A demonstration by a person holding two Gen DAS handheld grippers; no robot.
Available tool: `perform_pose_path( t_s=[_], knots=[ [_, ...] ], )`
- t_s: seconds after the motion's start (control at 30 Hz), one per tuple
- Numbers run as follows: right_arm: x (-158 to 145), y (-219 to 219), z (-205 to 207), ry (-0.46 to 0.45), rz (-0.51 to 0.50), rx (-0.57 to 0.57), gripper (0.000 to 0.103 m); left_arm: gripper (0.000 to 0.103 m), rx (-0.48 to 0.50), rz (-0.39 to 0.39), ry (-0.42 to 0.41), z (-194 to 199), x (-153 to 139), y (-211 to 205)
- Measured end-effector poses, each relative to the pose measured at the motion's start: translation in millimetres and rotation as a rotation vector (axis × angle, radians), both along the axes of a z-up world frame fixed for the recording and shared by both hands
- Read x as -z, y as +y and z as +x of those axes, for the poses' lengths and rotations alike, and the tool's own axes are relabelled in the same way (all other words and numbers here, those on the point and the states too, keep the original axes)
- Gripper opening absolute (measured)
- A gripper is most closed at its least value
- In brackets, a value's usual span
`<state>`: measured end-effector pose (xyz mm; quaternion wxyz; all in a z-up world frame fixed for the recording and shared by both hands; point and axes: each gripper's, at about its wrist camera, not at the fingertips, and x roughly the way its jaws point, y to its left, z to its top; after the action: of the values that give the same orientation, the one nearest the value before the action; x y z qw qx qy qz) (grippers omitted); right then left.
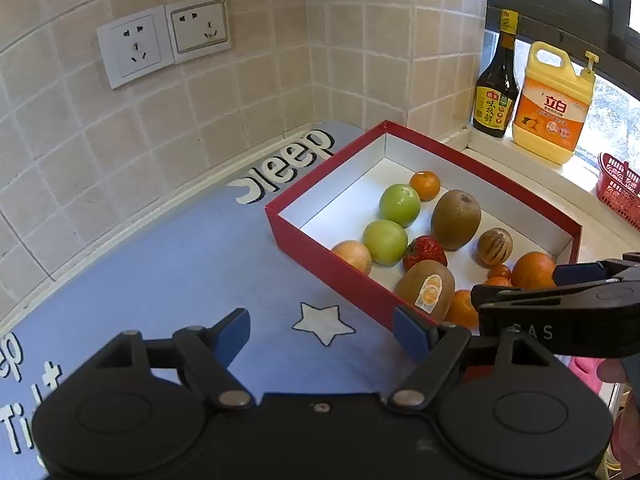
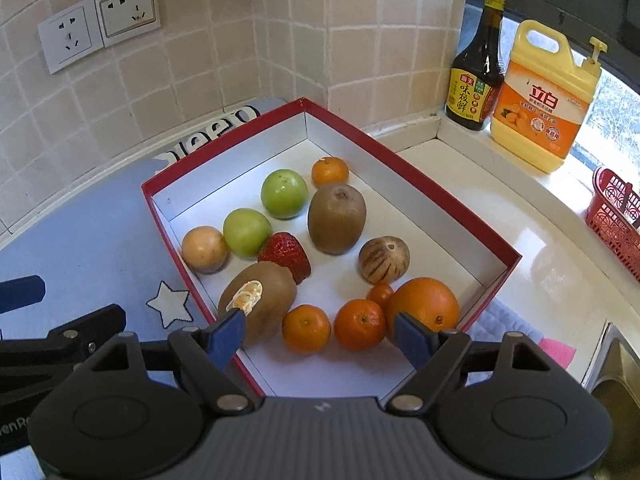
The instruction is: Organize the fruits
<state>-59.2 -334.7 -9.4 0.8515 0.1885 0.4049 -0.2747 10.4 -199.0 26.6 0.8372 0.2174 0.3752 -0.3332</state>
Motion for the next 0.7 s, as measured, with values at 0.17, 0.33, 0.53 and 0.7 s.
perform_pose_path(
  t_s=[0.17, 0.33, 0.53, 0.7],
  knots=[
    [-4, 1, -2, -0.009, -0.009, 0.004, 0.083, 0.093, 0.009, -0.005, -0.004, -2, -1, -1],
    [-6, 2, -3, -0.013, -0.013, 0.003, 0.083, 0.093, 0.004, -0.01, -0.011, -4, -3, 0],
    [-10, 4, -6, -0.023, -0.013, 0.0, 0.083, 0.093, -0.008, -0.015, -0.022, -6, -8, 4],
    [-12, 6, -9, -0.031, -0.018, -0.004, 0.083, 0.093, -0.013, -0.019, -0.027, -9, -10, 7]
  ],
)
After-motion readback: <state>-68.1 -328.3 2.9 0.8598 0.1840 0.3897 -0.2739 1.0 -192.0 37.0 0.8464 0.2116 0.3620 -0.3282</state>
